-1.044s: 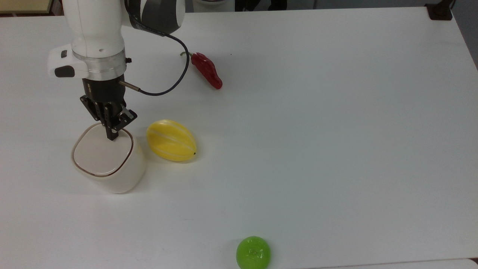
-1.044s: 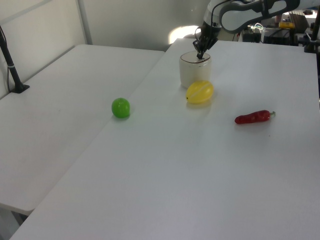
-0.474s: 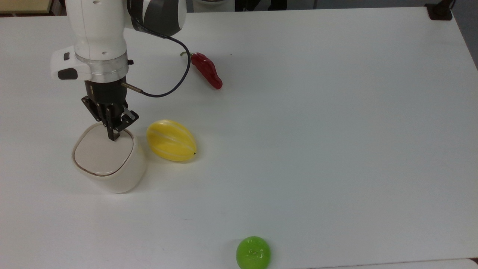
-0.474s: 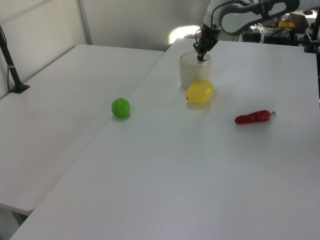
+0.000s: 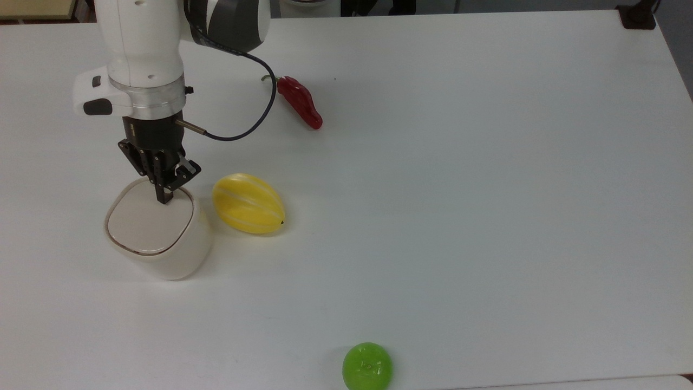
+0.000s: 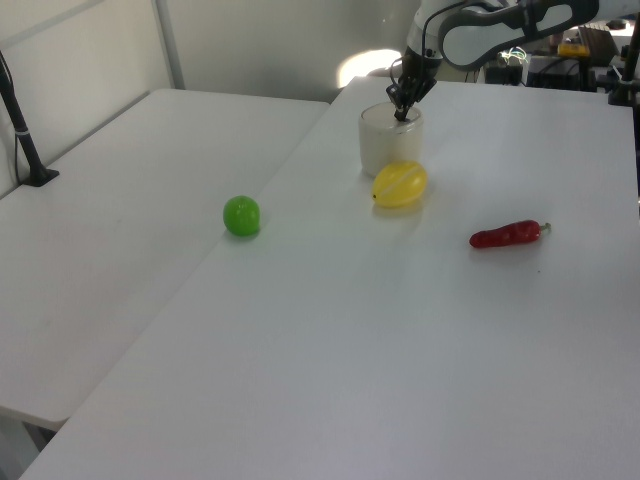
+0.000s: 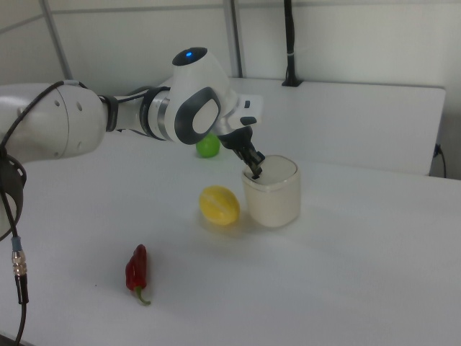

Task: Close garbage bin

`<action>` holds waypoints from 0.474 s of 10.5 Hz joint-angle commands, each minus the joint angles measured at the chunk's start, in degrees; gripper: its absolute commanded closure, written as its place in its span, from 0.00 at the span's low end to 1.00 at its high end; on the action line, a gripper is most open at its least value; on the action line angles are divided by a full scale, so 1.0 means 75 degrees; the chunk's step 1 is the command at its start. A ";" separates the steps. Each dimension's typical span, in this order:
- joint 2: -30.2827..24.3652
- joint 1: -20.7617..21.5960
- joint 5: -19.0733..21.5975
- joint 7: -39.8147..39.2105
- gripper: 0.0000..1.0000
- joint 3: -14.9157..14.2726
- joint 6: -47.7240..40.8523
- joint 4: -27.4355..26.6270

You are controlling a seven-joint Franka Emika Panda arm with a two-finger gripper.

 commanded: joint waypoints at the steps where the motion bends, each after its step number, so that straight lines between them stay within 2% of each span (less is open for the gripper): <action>1: -0.0332 0.0096 -0.0159 0.0257 1.00 -0.0053 -0.0225 -0.0231; 3: -0.0590 0.0107 -0.0171 0.0351 1.00 -0.0018 -0.0633 -0.0207; 5: -0.0976 0.0398 -0.0182 0.0339 1.00 -0.0017 -0.1183 -0.0219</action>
